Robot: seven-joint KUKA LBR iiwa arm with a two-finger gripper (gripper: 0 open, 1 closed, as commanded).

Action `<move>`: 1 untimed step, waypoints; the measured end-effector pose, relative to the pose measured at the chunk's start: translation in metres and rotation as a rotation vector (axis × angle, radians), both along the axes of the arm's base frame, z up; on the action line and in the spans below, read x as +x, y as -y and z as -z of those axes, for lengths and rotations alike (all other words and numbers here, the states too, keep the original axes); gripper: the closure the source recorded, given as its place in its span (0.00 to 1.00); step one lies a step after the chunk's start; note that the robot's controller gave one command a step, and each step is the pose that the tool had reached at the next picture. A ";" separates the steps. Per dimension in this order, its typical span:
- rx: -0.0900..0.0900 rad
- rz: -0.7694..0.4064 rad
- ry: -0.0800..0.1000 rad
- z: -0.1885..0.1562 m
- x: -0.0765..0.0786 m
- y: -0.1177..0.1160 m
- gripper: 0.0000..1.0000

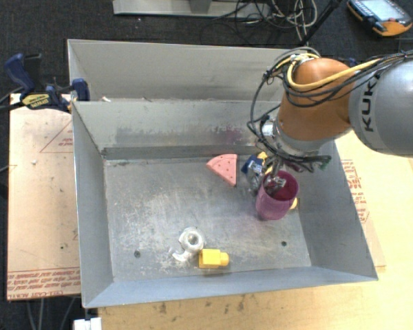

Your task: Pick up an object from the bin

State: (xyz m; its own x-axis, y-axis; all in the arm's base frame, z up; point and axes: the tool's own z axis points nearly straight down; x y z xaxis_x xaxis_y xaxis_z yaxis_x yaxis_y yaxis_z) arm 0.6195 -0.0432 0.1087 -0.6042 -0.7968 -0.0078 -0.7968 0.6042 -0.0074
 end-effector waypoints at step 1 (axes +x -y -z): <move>0.002 0.108 -0.009 -0.080 -0.026 -0.021 1.00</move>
Offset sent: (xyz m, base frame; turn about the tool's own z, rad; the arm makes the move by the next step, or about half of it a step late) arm 0.0000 0.0000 0.0000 0.0000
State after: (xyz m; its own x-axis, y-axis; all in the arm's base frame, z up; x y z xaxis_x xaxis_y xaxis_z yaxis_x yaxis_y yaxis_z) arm 0.5930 -0.0223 0.1889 -0.6869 -0.7268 -0.0036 -0.7268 0.6869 0.0004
